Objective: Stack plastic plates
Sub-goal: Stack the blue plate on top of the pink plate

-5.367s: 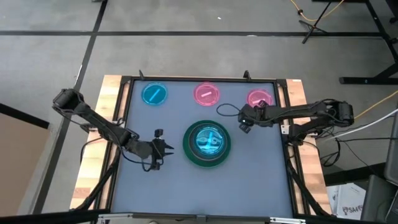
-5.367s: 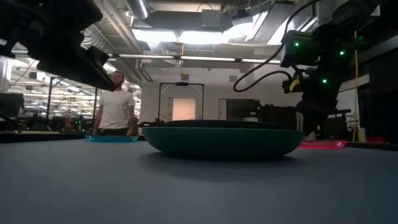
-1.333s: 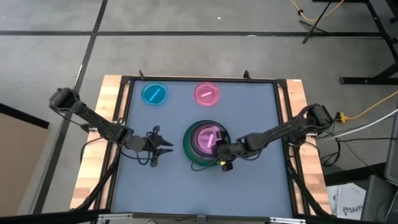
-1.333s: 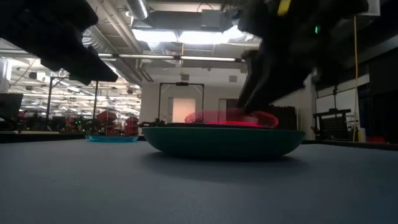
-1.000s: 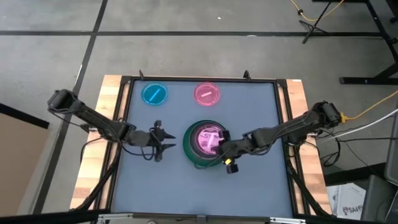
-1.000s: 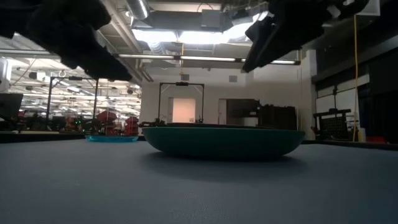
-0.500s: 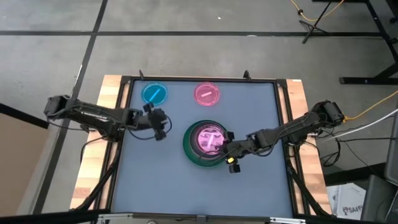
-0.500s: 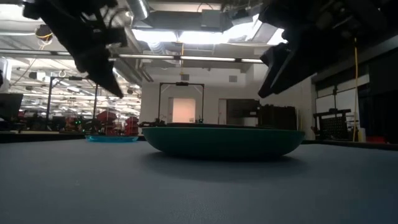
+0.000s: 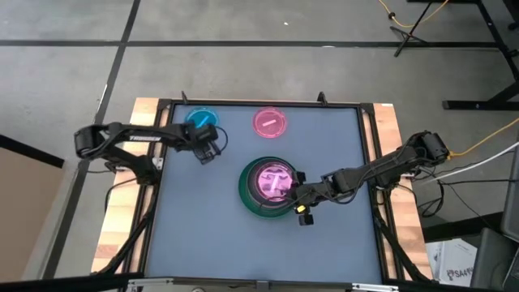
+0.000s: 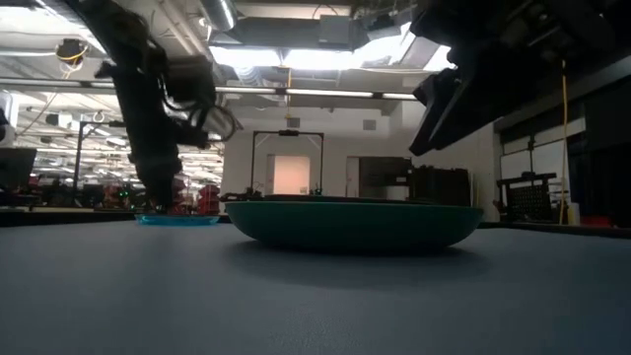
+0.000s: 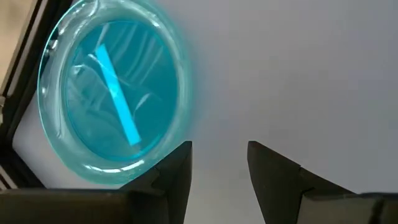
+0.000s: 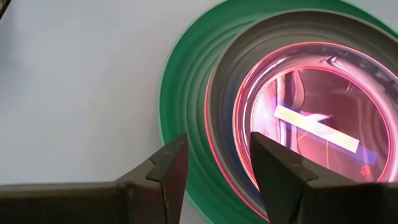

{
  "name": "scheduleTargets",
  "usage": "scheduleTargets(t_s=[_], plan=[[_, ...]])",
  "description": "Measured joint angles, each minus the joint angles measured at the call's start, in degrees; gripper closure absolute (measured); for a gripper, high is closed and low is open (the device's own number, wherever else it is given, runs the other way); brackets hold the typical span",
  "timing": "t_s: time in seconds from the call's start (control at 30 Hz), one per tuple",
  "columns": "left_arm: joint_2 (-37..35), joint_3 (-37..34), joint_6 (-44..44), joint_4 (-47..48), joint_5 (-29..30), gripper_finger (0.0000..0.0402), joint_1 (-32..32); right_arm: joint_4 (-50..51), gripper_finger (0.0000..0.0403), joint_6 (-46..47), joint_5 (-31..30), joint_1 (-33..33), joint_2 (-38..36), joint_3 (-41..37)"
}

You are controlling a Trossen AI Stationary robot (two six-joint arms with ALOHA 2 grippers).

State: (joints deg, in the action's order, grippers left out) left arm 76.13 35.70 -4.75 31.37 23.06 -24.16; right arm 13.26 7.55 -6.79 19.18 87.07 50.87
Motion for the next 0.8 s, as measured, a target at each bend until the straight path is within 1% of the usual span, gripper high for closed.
scheduleTargets(t_s=[0.1, 0.27, 0.4, 0.5, 0.67, 0.8], plan=[[2.3, 0.0, 2.4, -2.9, 0.0, 0.0253, -2.8, 0.2, 0.0238, -0.1, 0.0, 0.0, 0.0, 0.0], [4.9, 0.0, 6.5, -7.3, -0.1, 0.0253, -5.6, 0.2, 0.0238, -0.2, 0.0, 0.0, 0.0, 0.0], [6.7, 0.0, 8.3, -9.6, -0.1, 0.0253, -7.8, 0.2, 0.0238, -0.3, 0.0, 0.0, 0.0, 0.0], [8.5, 0.0, 9.5, -10.5, -1.3, 0.0253, -9.7, 0.1, 0.0238, -0.3, 0.0, 0.0, 0.0, 0.0], [10.4, 0.1, 12.1, -12.8, -1.7, 0.0253, -11.6, 0.1, 0.0238, -0.3, 0.0, 0.0, 0.0, 0.0], [10.7, 0.1, 14.0, -15.0, -0.2, 0.0263, -12.0, 0.1, 0.0238, -0.3, 0.0, 0.0, 0.0, 0.0]])
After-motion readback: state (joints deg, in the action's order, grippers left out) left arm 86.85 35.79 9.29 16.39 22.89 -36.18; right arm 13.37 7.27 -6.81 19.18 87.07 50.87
